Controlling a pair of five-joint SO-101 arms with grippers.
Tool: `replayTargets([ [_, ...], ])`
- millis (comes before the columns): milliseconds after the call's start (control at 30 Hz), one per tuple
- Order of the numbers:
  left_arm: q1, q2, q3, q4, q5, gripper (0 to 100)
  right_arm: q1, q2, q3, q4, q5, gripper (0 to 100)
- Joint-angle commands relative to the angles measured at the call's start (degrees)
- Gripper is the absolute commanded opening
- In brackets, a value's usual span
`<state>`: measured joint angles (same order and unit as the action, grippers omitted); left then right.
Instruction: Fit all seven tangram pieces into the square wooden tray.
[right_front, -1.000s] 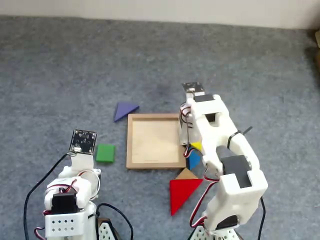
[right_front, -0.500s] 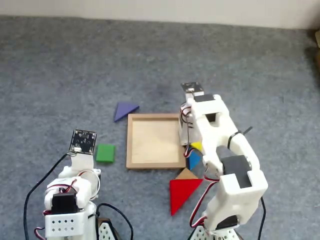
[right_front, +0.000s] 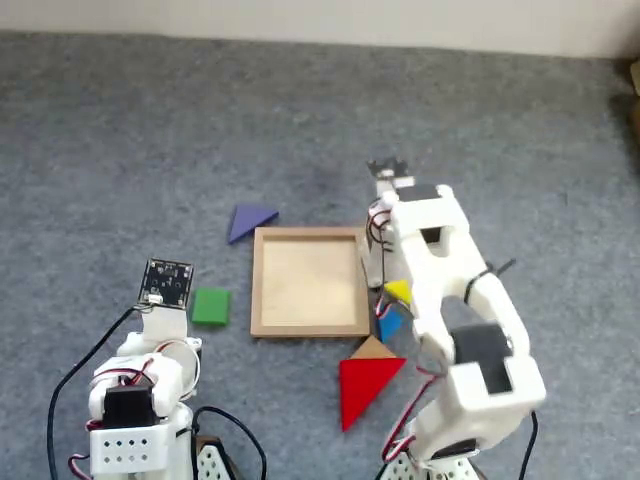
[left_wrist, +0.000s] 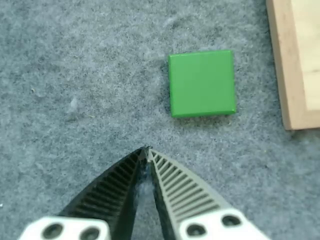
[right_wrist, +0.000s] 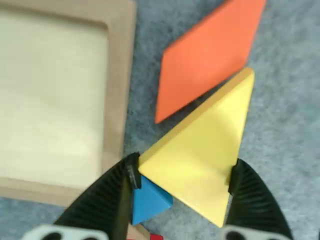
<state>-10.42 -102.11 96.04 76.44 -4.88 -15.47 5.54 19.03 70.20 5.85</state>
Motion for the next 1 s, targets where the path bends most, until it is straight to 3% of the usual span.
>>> replayTargets([
  [0,-1.10,-1.98,1.19,0.35,-0.09,1,-0.66,-9.10,-2.15,1.01,0.70,18.4],
  [200,-1.10,-1.98,1.19,0.35,-0.09,1,-6.64,-12.79,-2.24,2.15,-0.35,18.4],
  [500,-1.10,-1.98,1.19,0.35,-0.09,1,-17.98,-12.70,-2.51,1.36,-16.88,18.4],
  [633,-1.10,-1.98,1.19,0.35,-0.09,1,-21.76,-12.53,-2.33,-3.82,-23.47,18.4],
  [967,-1.10,-1.98,1.19,0.35,-0.09,1,-21.85,-4.26,-4.88,-4.97,-26.37,18.4],
])
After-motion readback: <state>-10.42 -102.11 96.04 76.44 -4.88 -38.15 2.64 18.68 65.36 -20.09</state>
